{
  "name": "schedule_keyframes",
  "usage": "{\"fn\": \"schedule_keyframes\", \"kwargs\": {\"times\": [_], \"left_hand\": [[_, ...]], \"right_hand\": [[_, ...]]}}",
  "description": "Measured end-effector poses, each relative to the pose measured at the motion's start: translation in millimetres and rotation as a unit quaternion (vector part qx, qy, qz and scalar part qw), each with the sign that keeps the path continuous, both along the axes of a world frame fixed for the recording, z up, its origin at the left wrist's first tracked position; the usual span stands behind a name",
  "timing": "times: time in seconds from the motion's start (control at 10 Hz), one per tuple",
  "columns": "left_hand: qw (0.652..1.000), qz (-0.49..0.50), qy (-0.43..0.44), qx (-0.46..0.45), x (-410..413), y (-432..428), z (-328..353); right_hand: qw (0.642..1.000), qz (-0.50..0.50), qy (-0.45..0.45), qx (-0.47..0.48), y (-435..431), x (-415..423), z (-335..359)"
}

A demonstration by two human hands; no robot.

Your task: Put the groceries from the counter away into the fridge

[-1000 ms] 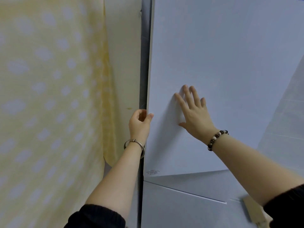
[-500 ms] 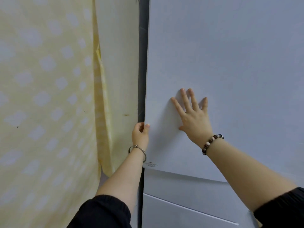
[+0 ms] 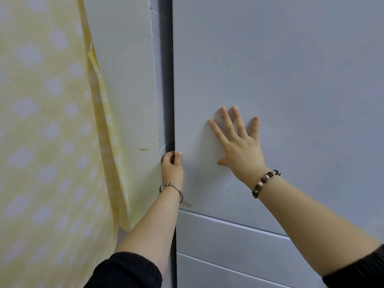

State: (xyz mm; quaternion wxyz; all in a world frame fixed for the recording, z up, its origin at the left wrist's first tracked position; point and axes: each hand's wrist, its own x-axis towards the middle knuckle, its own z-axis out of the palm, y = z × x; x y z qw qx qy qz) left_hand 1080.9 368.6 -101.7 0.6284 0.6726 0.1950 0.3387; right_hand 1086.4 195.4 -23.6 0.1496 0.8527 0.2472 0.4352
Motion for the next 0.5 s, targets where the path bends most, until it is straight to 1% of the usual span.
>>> {"fn": "schedule_keyframes", "kwargs": {"times": [0.1, 0.2, 0.3, 0.4, 0.5], "left_hand": [[1.0, 0.009, -0.003, -0.018, 2, -2, 0], [0.999, 0.01, 0.006, -0.039, -2, -5, 4], [0.999, 0.002, 0.037, -0.016, -6, -4, 10], [0.994, -0.006, 0.055, 0.096, -24, -16, 34], [0.965, -0.004, -0.012, 0.263, -49, -33, 56]], "right_hand": [[1.0, 0.007, -0.002, 0.005, 1, 3, 1], [1.0, -0.013, 0.027, -0.008, 1, -2, 3], [0.996, -0.025, 0.083, -0.005, 1, -8, 7], [0.992, -0.006, 0.126, -0.02, -1, -23, 14], [0.977, 0.065, 0.195, 0.053, -13, -40, 17]]}}
